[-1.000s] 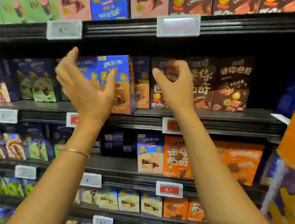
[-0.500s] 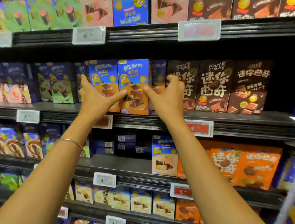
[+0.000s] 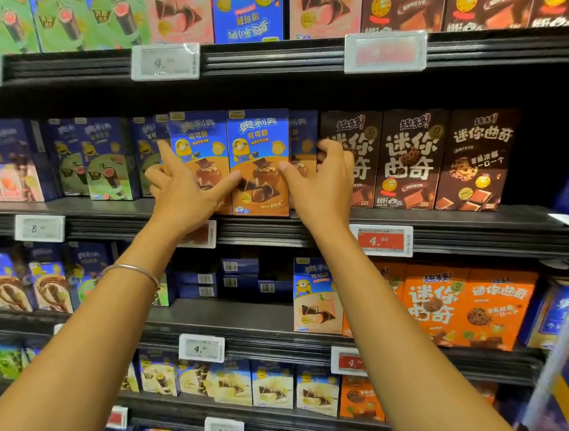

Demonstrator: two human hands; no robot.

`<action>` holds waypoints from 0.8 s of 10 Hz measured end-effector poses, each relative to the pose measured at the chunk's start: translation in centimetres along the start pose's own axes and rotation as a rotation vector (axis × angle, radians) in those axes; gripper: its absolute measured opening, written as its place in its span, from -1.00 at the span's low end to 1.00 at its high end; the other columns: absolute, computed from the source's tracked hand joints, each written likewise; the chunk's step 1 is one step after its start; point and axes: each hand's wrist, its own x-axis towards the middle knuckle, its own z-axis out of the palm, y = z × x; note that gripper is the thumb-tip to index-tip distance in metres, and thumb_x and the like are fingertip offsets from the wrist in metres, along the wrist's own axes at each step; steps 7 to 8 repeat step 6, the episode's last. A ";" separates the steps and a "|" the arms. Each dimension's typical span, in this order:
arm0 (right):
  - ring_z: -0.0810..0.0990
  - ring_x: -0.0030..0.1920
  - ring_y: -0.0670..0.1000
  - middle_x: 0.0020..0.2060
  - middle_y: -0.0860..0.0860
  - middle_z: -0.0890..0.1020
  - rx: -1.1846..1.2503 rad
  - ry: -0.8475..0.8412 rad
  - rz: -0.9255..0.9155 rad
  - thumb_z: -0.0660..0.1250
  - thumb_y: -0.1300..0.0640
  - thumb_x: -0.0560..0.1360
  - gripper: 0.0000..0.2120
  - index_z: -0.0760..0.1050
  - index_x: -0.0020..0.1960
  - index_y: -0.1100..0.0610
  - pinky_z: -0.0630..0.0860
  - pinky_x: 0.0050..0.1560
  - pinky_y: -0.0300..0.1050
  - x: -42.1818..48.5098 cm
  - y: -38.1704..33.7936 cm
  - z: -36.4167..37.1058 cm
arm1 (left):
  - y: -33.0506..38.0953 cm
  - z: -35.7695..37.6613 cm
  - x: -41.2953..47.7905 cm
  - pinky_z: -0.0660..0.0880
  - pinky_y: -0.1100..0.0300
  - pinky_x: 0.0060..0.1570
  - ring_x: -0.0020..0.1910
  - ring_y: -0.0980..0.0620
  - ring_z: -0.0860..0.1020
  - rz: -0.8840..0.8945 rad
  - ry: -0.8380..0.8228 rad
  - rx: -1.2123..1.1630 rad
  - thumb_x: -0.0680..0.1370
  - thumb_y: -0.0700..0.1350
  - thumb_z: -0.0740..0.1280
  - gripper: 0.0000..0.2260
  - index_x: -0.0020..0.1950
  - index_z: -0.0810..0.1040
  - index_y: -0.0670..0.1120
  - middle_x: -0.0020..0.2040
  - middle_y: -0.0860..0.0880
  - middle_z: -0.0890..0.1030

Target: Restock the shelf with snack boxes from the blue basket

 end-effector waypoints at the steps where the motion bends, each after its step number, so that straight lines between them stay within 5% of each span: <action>1: 0.49 0.25 0.01 0.32 -0.01 0.40 0.014 0.006 0.006 0.50 -0.12 0.46 -0.37 0.37 0.41 0.06 0.54 0.04 -0.08 0.0 -0.1 0.1 | 0.0 0.1 0.0 0.26 -0.25 0.52 0.57 -0.36 0.16 0.010 0.019 0.015 0.33 0.50 0.45 0.30 0.71 -0.29 -0.05 0.57 -0.25 0.08; 4: 0.50 0.29 0.02 0.34 0.03 0.41 0.101 -0.069 0.063 0.52 -0.07 0.45 -0.35 0.34 0.43 0.08 0.56 0.23 0.09 0.2 0.0 -0.7 | 0.4 0.2 -0.4 0.23 -0.26 0.55 0.61 -0.36 0.13 -0.007 0.024 -0.030 0.27 0.48 0.48 0.36 0.71 -0.33 -0.03 0.62 -0.26 0.03; 6: 0.55 0.25 -0.10 0.31 -0.01 0.51 0.289 -0.032 0.110 0.47 -0.03 0.51 -0.47 0.41 0.41 0.07 0.55 0.22 -0.14 -1.0 0.7 -3.9 | 1.3 -0.4 -2.1 0.18 -0.06 0.62 0.66 -0.19 0.13 0.145 0.312 -0.212 0.55 0.37 0.37 0.04 0.74 -0.12 -0.14 0.65 -0.23 0.07; 8: 0.55 0.25 -0.10 0.31 -0.01 0.51 0.289 -0.032 0.110 0.47 -0.03 0.51 -0.47 0.41 0.41 0.07 0.55 0.22 -0.14 -1.0 0.7 -3.9 | 1.3 -0.4 -2.1 0.18 -0.06 0.62 0.66 -0.19 0.13 0.145 0.312 -0.212 0.55 0.37 0.37 0.04 0.74 -0.12 -0.14 0.65 -0.23 0.07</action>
